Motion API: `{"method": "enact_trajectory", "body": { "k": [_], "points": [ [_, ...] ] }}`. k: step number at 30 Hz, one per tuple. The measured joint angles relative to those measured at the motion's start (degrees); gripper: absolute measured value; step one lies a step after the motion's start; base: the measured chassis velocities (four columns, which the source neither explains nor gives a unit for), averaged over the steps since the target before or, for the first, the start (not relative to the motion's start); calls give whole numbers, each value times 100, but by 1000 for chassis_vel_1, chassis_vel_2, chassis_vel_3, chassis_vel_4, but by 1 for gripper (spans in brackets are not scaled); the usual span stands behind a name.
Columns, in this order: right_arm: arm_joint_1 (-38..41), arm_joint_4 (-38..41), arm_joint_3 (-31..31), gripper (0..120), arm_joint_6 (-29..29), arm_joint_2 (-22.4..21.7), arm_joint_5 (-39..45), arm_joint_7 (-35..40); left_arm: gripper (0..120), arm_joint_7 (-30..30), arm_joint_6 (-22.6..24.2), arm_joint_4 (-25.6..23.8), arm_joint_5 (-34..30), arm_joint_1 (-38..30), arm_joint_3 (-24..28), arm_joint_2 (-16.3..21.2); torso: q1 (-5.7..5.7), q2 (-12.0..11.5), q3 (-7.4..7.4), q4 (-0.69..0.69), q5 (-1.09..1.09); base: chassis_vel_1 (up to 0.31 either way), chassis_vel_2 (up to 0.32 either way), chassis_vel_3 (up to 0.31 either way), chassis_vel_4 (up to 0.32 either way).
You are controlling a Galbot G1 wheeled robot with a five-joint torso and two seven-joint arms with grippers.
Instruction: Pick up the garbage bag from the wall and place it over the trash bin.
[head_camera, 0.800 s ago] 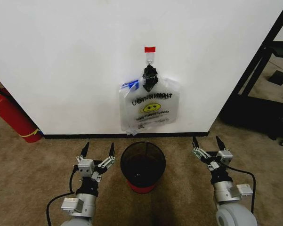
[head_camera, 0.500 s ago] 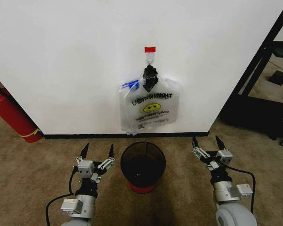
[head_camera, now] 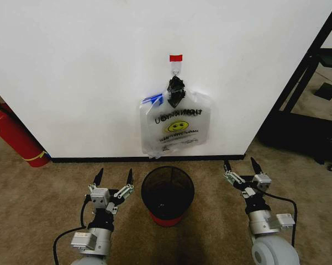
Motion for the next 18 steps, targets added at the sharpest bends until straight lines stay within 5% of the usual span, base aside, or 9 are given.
{"method": "enact_trajectory", "body": {
  "k": [9,18],
  "points": [
    [1844,-1333,-866,100,-410,-586,2124,-1634,100,5,-6,33,46,76,-56,8,0,-1,0,-1,1,0,0,0,0],
    [4026,-2918,-1870,100,-694,-80,3201,-1610,100,12,-5,87,129,134,-93,-79,1,-2,1,2,0,0,0,0,0]
  ]
}}
